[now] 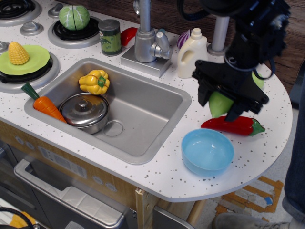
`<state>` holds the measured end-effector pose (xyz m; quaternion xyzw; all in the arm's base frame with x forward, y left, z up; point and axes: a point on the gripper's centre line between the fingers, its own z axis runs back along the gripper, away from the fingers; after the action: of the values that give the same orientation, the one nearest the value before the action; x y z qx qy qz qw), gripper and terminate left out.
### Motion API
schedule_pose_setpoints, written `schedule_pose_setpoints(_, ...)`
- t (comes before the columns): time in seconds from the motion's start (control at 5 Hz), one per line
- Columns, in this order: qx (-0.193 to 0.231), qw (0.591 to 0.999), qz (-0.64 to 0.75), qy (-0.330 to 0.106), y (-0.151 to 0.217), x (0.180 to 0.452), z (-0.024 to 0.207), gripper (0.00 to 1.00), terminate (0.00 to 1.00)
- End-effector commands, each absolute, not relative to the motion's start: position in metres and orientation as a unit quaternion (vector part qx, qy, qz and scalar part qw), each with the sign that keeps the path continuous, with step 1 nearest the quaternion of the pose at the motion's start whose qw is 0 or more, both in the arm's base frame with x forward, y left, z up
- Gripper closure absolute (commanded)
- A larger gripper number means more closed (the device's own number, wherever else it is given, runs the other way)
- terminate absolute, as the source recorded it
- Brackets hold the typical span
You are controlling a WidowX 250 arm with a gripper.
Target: Put pear in bowl
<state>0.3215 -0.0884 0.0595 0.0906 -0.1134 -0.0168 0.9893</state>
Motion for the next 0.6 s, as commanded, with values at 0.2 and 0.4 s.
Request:
schedule_pose_setpoints(0.2,0.065,0.992,0.033,-0.107,-0.0891,0.3042,0.0690,0.00,0.00)
schedule_pose_setpoints(0.4,0.063,0.991,0.038,-0.115,-0.0928,0.3053,0.0687,0.00,0.00)
